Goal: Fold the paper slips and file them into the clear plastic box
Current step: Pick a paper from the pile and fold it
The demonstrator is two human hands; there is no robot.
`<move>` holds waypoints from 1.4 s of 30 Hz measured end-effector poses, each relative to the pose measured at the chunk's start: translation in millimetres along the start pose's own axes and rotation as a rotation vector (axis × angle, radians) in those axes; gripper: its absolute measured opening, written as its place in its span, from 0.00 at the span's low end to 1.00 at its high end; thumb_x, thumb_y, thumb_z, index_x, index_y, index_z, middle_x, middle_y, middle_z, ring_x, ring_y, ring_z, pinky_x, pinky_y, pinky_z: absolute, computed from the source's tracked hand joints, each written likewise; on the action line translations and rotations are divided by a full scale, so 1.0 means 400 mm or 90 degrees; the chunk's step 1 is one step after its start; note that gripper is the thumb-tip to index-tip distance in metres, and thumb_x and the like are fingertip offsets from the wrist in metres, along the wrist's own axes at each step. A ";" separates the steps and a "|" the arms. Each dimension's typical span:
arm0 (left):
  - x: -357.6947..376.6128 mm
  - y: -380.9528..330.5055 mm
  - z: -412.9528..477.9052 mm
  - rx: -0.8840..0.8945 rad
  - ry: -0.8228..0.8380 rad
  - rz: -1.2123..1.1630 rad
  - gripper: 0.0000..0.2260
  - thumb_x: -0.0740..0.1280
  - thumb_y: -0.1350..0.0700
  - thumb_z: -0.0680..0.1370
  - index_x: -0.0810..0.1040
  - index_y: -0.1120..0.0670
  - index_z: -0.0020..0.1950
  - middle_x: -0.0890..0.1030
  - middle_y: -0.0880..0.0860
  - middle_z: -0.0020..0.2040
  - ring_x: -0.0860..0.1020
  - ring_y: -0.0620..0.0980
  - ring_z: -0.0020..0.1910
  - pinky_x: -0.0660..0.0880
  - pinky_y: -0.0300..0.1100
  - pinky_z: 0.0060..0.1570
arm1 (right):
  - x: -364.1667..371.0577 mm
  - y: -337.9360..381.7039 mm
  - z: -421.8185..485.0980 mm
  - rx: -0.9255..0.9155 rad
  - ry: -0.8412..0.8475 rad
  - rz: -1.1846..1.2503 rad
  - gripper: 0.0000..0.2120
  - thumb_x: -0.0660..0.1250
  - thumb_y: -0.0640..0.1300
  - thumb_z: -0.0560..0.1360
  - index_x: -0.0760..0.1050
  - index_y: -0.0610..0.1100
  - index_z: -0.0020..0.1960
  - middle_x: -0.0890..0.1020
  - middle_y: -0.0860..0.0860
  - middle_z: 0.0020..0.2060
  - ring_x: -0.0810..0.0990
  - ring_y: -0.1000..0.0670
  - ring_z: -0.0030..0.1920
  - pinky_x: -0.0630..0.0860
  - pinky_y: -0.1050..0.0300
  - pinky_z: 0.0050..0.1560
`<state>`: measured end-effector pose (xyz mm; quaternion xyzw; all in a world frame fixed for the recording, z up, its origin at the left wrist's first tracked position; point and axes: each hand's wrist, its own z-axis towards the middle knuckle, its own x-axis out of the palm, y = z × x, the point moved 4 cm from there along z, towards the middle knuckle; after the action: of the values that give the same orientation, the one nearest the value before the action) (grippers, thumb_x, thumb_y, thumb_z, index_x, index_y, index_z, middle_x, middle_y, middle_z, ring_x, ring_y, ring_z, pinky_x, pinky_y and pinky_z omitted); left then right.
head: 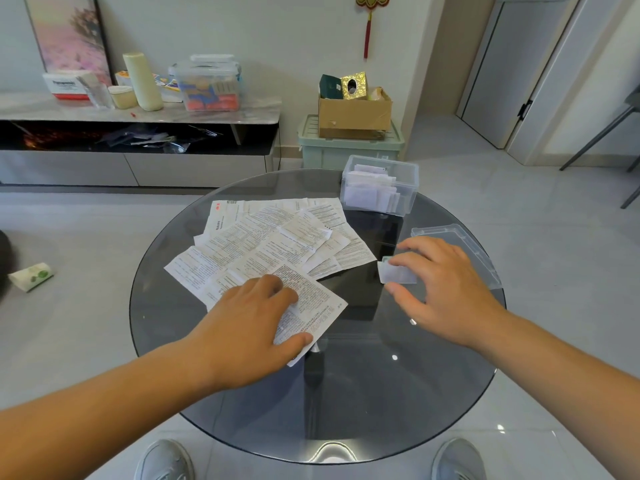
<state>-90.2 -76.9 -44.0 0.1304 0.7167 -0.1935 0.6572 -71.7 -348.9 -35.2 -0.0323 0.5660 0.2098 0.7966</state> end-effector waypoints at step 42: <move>0.005 -0.030 -0.106 0.158 0.041 -0.444 0.03 0.74 0.50 0.76 0.81 0.44 0.48 0.81 0.43 0.54 0.78 0.44 0.57 0.75 0.37 0.56 | 0.038 0.175 -0.134 0.053 0.295 0.416 0.26 0.50 0.68 0.75 0.81 0.60 0.58 0.79 0.60 0.55 0.75 0.56 0.61 0.73 0.50 0.64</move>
<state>-133.5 -68.6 -42.3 -0.0373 0.7096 -0.4870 0.5079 -141.0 -296.2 -55.1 0.1356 0.7189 0.4162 0.5400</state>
